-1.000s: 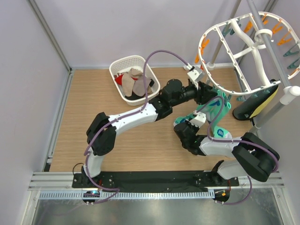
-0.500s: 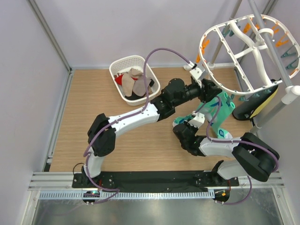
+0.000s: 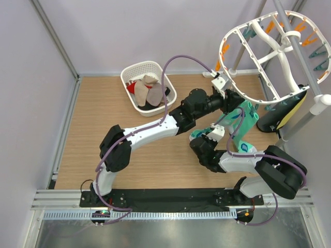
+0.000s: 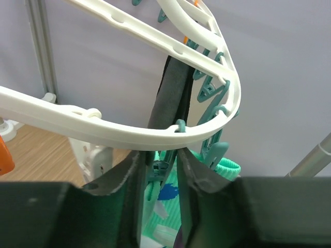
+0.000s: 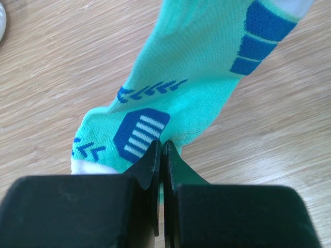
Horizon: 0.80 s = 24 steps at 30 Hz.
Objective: Remove the socks clipped to the hanger
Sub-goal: Remove the sock from the hanger, then place the sock in the bin.
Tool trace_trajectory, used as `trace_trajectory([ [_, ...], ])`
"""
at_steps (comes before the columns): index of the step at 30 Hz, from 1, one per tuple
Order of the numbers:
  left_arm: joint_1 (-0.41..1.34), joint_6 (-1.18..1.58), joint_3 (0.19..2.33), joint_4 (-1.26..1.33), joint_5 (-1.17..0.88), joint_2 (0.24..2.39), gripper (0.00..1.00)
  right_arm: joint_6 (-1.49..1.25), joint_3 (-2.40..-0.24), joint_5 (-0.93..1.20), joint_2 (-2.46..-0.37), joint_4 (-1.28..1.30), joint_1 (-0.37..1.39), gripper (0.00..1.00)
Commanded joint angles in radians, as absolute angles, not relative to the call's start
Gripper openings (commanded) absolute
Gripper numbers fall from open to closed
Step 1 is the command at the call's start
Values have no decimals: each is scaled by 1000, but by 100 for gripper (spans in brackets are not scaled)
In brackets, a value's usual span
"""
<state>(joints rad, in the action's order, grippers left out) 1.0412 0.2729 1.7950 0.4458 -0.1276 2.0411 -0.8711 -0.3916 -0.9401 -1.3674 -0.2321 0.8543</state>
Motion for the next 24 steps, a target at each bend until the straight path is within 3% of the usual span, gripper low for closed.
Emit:
trace_trajectory([
  [1, 1054, 249, 1833, 515, -94, 2040, 27, -881, -413, -999, -1376, -262, 871, 1],
  [2, 1054, 249, 1836, 514, -97, 2042, 20, -882, -413, -999, -1377, -262, 873, 1],
  [4, 1054, 256, 1842, 512, -103, 2046, 15, -890, -413, -1002, -1379, -258, 874, 1],
  [6, 1054, 261, 1847, 505, -107, 2042, 1, -896, -413, -1003, -1374, -253, 876, 1],
  [13, 1055, 267, 1827, 488, -97, 2014, 0, -899, -408, -991, -1355, -241, 879, 1],
  [15, 1055, 268, 1798, 486, -86, 1994, 24, -874, -413, -989, -1345, -233, 888, 1],
  [16, 1055, 270, 1748, 491, -71, 1958, 44, -861, -416, -983, -1330, -226, 897, 1],
  [17, 1055, 268, 1720, 500, -57, 1941, 51, -838, -416, -980, -1316, -222, 902, 1],
  [20, 1054, 244, 1623, 500, -8, 1860, 63, -793, -426, -948, -1260, -212, 926, 1],
  [24, 1042, 210, 1542, 425, 72, 1746, 71, -686, -463, -885, -1212, -203, 965, 1],
])
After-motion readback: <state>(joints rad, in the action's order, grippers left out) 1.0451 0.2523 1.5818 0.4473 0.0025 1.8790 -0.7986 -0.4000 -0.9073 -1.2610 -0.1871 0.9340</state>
